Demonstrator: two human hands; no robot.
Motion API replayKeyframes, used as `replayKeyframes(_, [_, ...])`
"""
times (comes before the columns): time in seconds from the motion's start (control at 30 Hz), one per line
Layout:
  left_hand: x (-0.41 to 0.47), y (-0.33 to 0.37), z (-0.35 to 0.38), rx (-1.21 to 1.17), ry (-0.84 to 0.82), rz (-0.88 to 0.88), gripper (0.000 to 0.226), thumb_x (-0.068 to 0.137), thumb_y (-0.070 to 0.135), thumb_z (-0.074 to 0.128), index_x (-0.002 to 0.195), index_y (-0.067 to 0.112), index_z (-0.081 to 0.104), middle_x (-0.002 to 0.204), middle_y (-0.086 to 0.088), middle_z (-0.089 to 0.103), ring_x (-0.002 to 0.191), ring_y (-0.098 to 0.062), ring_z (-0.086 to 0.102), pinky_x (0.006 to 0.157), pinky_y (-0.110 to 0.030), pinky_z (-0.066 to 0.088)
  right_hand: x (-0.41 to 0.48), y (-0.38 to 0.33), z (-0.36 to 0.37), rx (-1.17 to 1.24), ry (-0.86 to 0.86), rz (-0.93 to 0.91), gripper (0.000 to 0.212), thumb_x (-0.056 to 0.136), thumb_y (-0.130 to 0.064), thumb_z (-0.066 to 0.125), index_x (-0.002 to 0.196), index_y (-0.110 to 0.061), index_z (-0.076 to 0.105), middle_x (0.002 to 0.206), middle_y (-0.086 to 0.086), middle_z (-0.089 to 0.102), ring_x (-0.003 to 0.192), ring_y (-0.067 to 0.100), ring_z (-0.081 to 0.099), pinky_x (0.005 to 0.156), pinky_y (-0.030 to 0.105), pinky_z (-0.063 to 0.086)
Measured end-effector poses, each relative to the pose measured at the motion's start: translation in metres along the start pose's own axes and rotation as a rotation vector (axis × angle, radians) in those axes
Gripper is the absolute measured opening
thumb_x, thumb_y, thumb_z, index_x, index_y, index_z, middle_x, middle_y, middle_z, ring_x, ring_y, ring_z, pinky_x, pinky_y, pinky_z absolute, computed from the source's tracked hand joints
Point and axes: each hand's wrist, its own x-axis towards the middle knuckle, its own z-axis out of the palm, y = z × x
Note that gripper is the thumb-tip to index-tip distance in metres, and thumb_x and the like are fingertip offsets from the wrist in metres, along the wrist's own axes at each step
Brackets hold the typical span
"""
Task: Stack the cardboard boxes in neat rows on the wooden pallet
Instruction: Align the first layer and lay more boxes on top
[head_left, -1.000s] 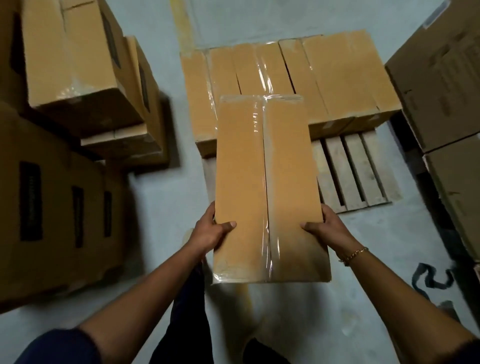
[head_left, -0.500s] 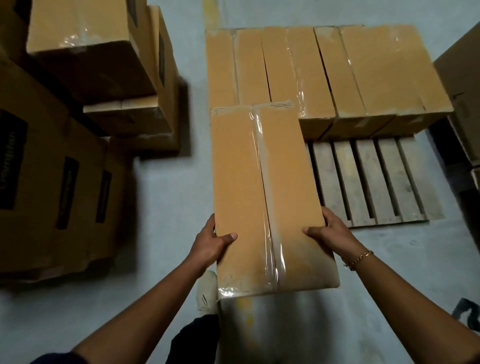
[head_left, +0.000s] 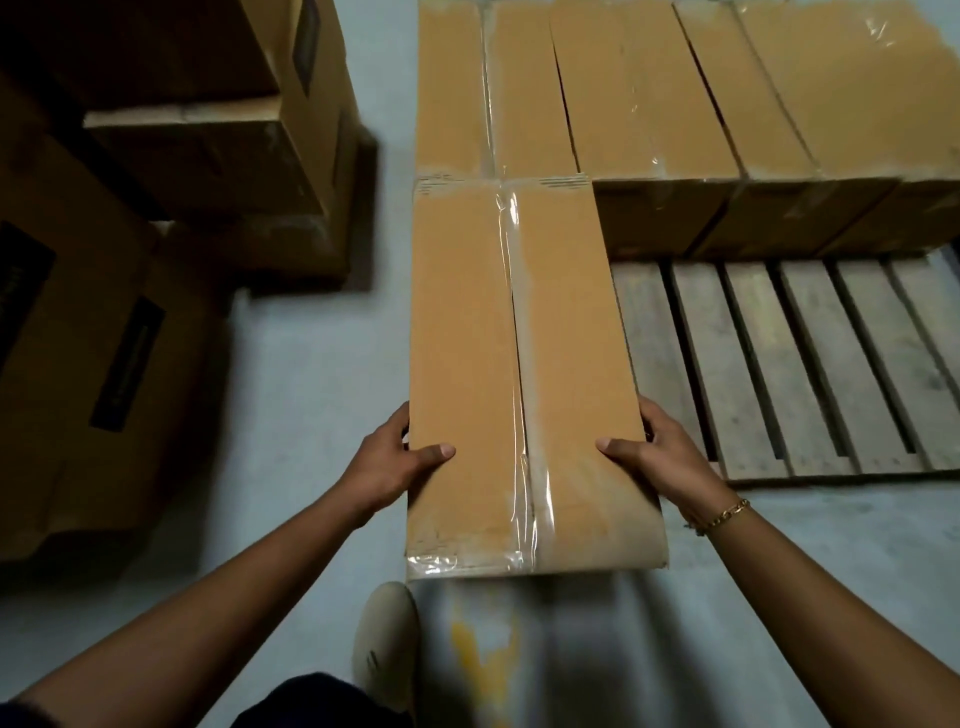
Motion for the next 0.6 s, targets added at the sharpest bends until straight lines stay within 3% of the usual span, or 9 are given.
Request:
replayKeyframes(0.13, [0.021,-0.017,0.002,0.036,0.008,0.021,0.069,0.088,0.037,0.079,0.149,0.033,0.047,0.135,0.008,0.063,0.114,-0.018,0.066,0.096,-0.048,0.058,0.021,0.024,0.013,0.001,0.005,-0.017,0.057,0.086,-0.02,0.079,0.137,-0.025,0.055,0.119,-0.008,0.068,0.108,0.012,0.065,0.092,0.033,0.053])
replayKeyframes(0.27, [0.036,-0.022,-0.002,0.053,-0.006,0.02,0.071,0.081,0.043,0.082,0.143,0.028,0.052,0.129,0.001,0.067,0.111,-0.027,0.069,0.081,-0.048,0.063,0.032,0.022,0.018,0.031,0.008,-0.039,0.052,0.088,-0.016,0.077,0.134,-0.022,0.055,0.115,-0.007,0.068,0.104,0.011,0.066,0.089,0.032,0.054])
replayKeyframes(0.37, [0.043,-0.019,-0.003,0.077,-0.049,0.021,0.056,0.092,0.03,0.076,0.141,0.021,0.05,0.125,-0.005,0.067,0.107,-0.026,0.068,0.071,-0.04,0.06,0.038,0.026,0.02,0.029,0.019,-0.051,0.049,0.087,-0.017,0.077,0.132,-0.019,0.057,0.115,-0.004,0.068,0.103,0.014,0.066,0.087,0.032,0.055])
replayKeyframes(0.47, [0.048,-0.015,-0.002,0.11,-0.039,0.01,0.054,0.095,0.028,0.072,0.142,0.017,0.048,0.124,-0.006,0.064,0.106,-0.023,0.066,0.071,-0.038,0.058,0.041,0.027,0.022,0.017,0.037,-0.077,0.046,0.087,-0.016,0.077,0.129,-0.019,0.058,0.114,-0.004,0.069,0.101,0.012,0.066,0.079,0.024,0.053])
replayKeyframes(0.6, [0.052,-0.015,-0.002,0.09,0.002,0.009,0.05,0.097,0.026,0.07,0.141,0.017,0.05,0.122,-0.005,0.065,0.101,-0.018,0.064,0.069,-0.036,0.053,0.047,0.024,0.022,-0.006,0.05,-0.111,0.047,0.086,-0.018,0.078,0.13,-0.019,0.059,0.115,-0.003,0.068,0.103,0.014,0.065,0.086,0.027,0.052])
